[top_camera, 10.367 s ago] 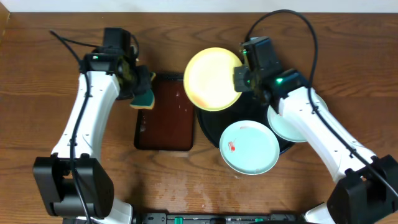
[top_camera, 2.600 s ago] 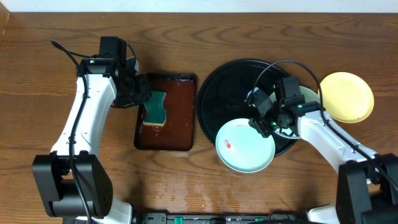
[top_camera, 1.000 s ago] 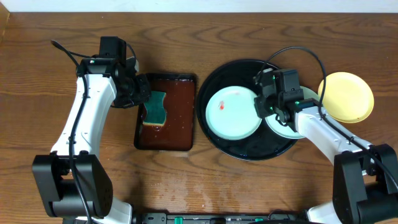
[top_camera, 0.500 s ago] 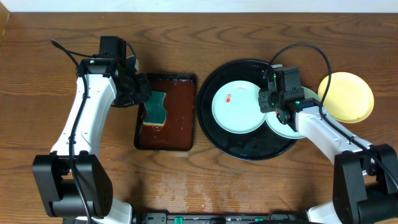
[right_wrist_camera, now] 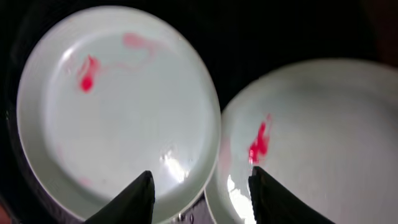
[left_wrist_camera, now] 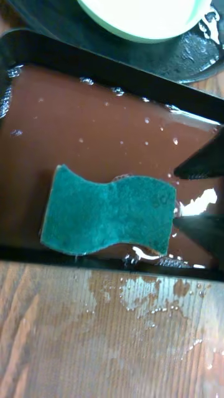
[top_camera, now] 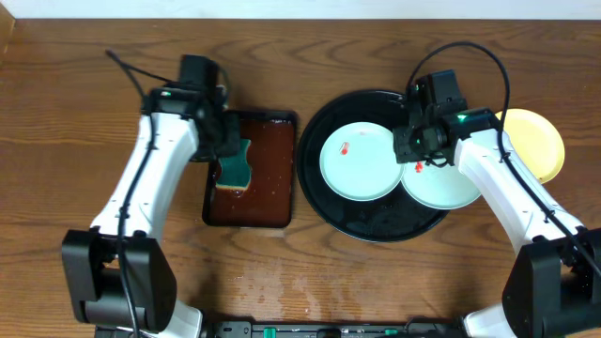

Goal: Clean dirty plates on tray and stack at the side
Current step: 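Pinch the green sponge on the small tray with the left gripper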

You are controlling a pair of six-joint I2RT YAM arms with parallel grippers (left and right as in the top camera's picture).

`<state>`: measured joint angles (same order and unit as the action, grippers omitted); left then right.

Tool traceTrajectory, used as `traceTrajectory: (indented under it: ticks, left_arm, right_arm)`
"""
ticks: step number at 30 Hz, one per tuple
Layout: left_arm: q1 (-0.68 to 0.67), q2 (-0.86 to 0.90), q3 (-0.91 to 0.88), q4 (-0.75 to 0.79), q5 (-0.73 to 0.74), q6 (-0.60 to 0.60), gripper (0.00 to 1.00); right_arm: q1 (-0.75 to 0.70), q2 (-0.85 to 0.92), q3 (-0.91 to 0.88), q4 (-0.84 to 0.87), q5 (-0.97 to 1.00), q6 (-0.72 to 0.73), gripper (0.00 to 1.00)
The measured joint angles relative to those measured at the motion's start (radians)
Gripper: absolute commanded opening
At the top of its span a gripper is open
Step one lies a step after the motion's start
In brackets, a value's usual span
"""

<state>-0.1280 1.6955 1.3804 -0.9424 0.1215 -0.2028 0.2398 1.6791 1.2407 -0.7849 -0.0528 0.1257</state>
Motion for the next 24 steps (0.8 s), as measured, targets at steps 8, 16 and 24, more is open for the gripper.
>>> traceTrajectory:
  ticks: [8,16,24]
  left_arm:
    - [-0.029,0.072,0.0,0.005,-0.069,-0.03,0.39]
    - [-0.029,0.111,0.0,0.015,-0.085,-0.033,0.47]
    - [-0.029,0.131,-0.051,0.092,-0.098,-0.034,0.47]
  right_arm:
    - [0.0,0.0,0.0,-0.015,0.0,0.008,0.5]
    - [0.0,0.0,0.0,-0.015,-0.001,0.009,0.52]
    - [0.0,0.0,0.0,-0.015,0.0,0.009,0.52]
